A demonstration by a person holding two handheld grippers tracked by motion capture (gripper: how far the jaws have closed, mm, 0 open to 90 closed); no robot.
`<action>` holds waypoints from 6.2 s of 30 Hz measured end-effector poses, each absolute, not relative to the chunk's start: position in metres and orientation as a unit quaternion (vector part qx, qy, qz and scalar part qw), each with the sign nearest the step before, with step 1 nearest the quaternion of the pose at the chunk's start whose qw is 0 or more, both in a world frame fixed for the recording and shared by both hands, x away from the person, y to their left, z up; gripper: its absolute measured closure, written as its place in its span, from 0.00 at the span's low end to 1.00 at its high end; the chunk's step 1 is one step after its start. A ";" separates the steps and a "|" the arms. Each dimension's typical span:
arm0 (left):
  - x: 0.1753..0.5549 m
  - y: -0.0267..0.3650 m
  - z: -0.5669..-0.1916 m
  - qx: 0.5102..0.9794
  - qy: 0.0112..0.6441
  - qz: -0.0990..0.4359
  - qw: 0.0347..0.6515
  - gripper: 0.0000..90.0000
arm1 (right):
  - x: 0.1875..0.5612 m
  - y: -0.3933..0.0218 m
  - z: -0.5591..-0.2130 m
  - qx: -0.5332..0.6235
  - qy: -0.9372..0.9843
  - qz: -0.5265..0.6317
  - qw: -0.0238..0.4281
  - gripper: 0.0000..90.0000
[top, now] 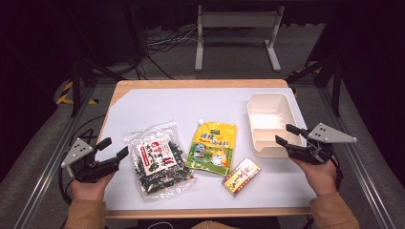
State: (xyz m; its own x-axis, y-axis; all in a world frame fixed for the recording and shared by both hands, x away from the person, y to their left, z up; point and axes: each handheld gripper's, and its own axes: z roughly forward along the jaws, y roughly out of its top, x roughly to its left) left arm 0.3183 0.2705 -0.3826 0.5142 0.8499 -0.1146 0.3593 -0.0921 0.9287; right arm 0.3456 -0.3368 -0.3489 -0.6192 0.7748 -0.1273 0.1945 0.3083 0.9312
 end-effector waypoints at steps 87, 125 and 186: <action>0.428 0.253 -0.434 0.738 0.604 0.065 0.295 0.26 | 0.351 -0.331 -0.363 0.304 0.796 0.453 0.261 0.30; 0.417 0.236 -0.439 0.746 0.573 0.078 0.330 0.92 | 0.348 -0.338 -0.360 0.307 0.789 0.451 0.284 0.30; 0.334 0.230 -0.299 0.710 0.374 0.233 0.550 0.98 | 0.341 -0.296 -0.355 0.251 0.817 0.459 0.245 0.41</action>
